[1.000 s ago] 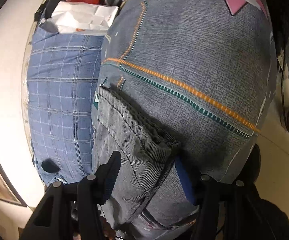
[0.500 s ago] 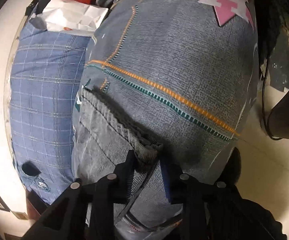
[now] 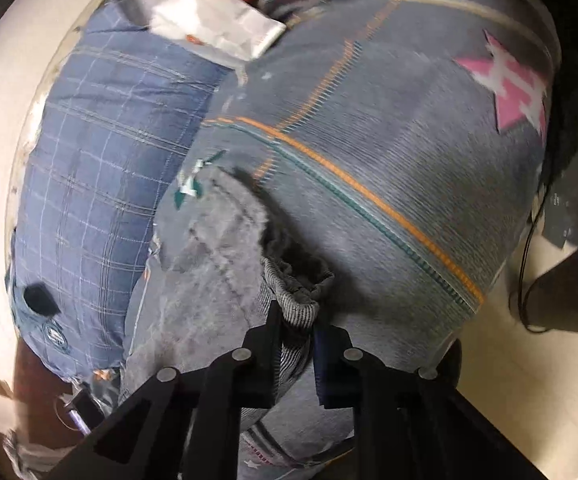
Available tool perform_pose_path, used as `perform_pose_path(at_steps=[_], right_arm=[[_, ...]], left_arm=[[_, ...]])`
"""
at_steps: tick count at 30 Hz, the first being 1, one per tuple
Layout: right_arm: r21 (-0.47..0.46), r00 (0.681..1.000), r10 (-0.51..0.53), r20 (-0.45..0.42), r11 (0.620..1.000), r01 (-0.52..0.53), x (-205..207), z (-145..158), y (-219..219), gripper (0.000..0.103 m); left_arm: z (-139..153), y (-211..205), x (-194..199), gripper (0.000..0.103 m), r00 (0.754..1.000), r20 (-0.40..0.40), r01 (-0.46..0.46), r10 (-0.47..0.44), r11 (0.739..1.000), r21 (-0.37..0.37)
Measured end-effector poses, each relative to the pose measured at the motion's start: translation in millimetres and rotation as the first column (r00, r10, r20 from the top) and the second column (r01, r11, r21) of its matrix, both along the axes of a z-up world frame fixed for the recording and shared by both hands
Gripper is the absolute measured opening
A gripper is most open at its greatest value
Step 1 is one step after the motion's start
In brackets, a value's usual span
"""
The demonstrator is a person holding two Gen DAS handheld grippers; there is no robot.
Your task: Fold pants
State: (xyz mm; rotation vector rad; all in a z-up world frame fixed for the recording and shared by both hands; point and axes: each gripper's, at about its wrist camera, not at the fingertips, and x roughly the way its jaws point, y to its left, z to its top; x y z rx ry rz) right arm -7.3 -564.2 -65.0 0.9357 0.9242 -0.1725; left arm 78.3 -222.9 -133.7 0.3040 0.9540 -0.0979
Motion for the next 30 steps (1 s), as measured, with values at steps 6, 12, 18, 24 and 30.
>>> perform_pose_path(at_steps=[6, 12, 18, 24, 30], right_arm=[[-0.144, 0.997, 0.062, 0.039, 0.988, -0.056, -0.4, 42.0, 20.5, 0.014], [-0.312, 0.976, 0.194, 0.098, 0.937, -0.154, 10.9, 91.3, 75.1, 0.013], [-0.526, 0.859, 0.489, 0.151, 0.776, -0.349, 23.1, 140.9, 204.2, 0.013], [-0.583, 0.672, 0.74, 0.018, 0.554, -0.595, 20.0, 77.5, 338.5, 0.013], [-0.501, 0.6, 0.798, -0.053, 0.499, -0.707, 19.8, 9.6, 359.4, 0.025]], left_arm=[[8.5, -8.0, -7.8, 0.089, 1.0, -0.005, 0.027, -0.027, 0.999, 0.017], [4.2, 1.3, -2.3, 0.091, 0.999, -0.02, 0.03, -0.031, 0.999, -0.028], [33.7, 62.8, -6.9, 0.074, 0.997, -0.056, -0.07, 0.059, 0.972, -0.225], [57.7, 174.3, -29.4, 0.074, 0.959, -0.015, -0.275, 0.284, 0.915, -0.294], [65.3, 226.3, -31.4, 0.074, 0.918, -0.049, -0.387, 0.394, 0.858, -0.337]])
